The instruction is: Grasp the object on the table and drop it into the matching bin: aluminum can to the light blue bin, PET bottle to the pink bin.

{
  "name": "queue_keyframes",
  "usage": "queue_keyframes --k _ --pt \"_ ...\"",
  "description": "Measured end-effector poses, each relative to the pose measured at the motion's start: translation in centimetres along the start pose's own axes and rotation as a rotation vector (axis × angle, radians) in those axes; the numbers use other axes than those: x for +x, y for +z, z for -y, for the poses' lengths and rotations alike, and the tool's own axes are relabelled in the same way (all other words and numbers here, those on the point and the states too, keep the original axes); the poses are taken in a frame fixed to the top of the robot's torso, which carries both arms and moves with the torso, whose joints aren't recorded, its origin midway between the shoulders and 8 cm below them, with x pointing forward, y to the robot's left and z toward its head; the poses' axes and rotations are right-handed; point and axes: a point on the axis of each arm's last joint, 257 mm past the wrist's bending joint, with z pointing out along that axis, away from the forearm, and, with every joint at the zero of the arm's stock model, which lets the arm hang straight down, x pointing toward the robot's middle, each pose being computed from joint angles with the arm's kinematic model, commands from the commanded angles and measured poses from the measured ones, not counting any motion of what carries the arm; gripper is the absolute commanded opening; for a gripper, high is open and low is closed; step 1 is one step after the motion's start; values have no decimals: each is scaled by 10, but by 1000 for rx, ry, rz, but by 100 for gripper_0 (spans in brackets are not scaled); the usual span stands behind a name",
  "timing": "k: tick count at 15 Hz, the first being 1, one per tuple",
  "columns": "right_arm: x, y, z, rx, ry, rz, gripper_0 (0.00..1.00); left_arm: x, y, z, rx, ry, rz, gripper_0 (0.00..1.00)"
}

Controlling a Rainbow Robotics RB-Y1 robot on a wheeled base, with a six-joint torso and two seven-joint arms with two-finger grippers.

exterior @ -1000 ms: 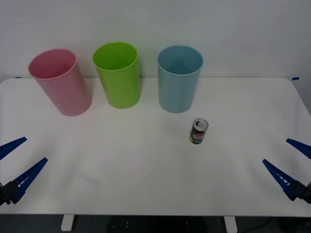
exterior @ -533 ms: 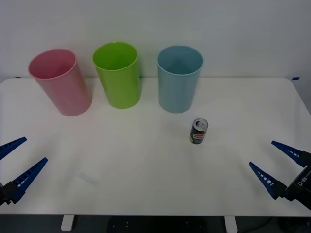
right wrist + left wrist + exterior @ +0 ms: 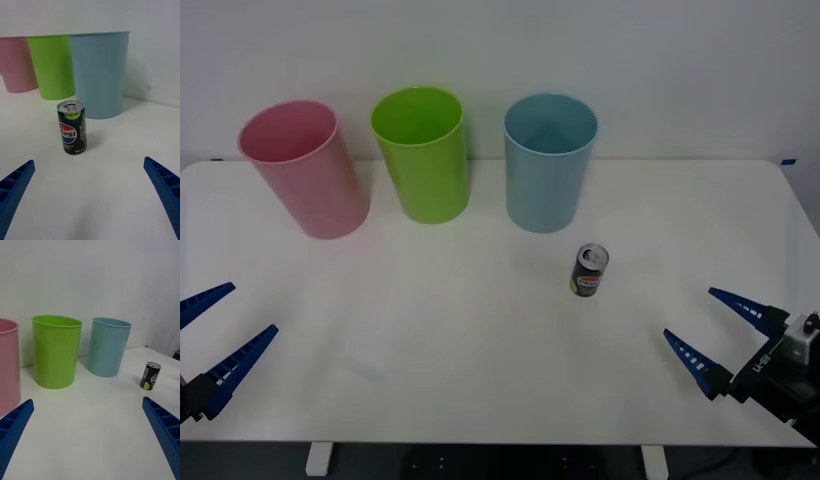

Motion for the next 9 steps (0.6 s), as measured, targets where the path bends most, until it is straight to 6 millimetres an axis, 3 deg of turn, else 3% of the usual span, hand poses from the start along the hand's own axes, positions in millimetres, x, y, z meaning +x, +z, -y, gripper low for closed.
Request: queue_keyframes --k 9 --pt "8 42 -19 -6 -6 -6 100 0 0 0 0 0 0 100"
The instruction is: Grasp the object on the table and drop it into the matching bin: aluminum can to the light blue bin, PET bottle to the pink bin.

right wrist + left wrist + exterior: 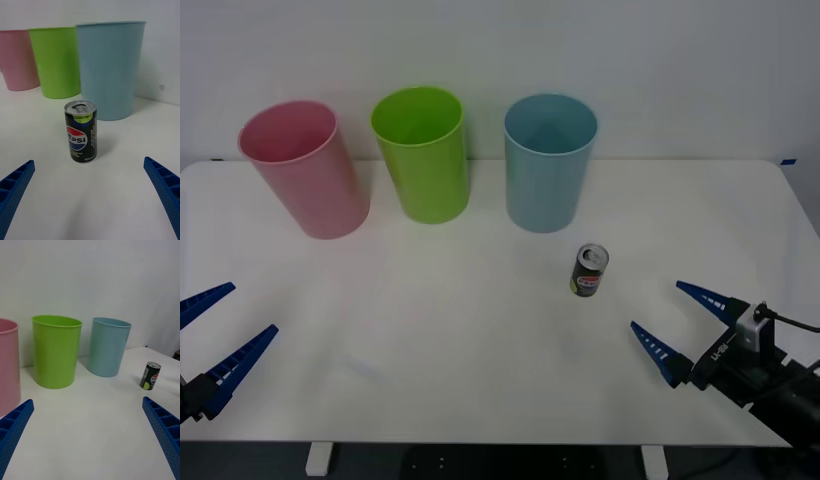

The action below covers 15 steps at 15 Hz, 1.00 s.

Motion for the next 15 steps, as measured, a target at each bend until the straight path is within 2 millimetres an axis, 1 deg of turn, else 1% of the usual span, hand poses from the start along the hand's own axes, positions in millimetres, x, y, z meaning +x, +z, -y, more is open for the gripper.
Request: queue_keyframes --k 4,12,15 --pt "2 21 -6 7 -10 -6 100 0 0 0 0 0 0 100" --pt "4 52 -16 17 -23 -20 100 0 0 0 0 0 0 100" --pt "12 66 -16 3 -9 -29 100 0 0 0 0 0 0 100"
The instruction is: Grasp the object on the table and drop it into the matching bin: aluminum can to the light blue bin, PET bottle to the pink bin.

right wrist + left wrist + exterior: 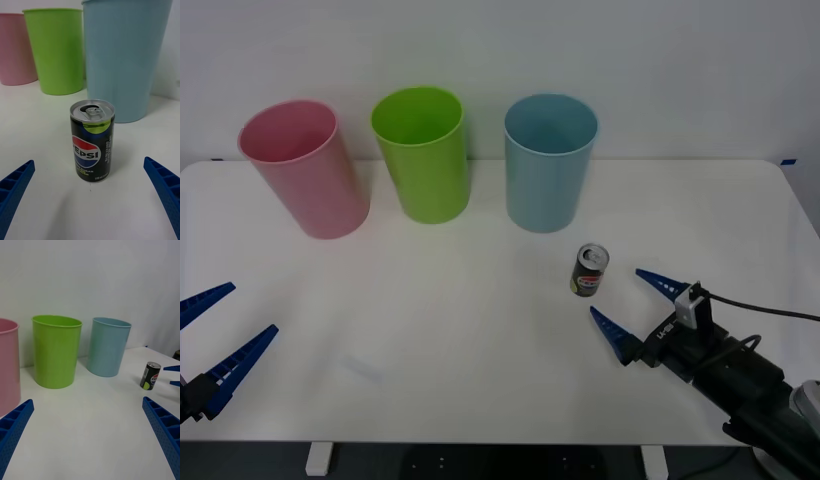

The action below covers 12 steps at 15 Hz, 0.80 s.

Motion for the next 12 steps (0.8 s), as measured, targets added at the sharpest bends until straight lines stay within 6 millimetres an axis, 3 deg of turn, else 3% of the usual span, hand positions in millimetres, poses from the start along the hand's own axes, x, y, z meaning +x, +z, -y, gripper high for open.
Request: queue_keyframes --k 12 --pt "5 59 10 -2 -3 -7 100 0 0 0 0 0 0 100"
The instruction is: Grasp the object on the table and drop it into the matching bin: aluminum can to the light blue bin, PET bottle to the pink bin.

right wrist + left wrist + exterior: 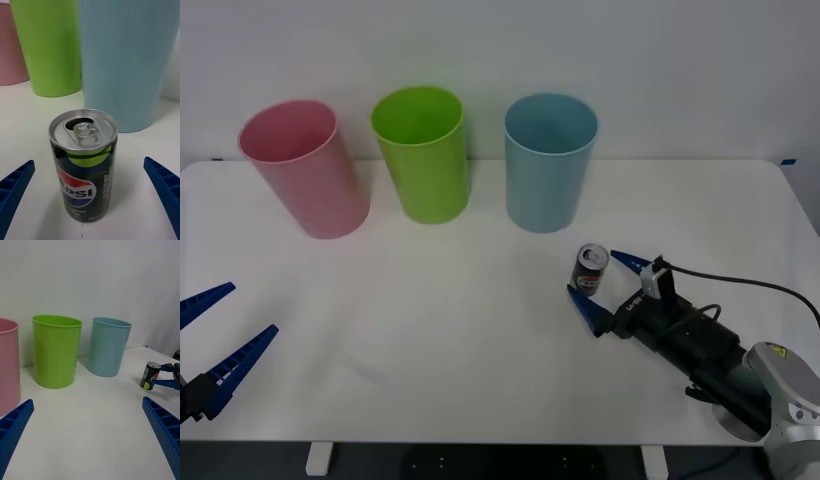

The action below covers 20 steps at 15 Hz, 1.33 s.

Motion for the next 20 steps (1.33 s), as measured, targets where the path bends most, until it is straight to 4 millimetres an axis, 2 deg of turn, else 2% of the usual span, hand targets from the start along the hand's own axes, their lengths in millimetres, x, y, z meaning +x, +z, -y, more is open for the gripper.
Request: queue_keyframes --k 5,11,12,13,20 --pt "1 15 5 -2 0 -11 100 0 0 0 0 0 0 100" --pt "0 17 6 0 0 -10 99 0 0 0 0 0 0 100" --pt "0 17 6 1 -1 -11 15 0 0 0 0 0 0 100" --pt "0 17 5 0 1 -11 0 0 0 0 0 0 0 100" --pt "3 19 4 3 4 -20 0 0 0 0 0 0 0 100"
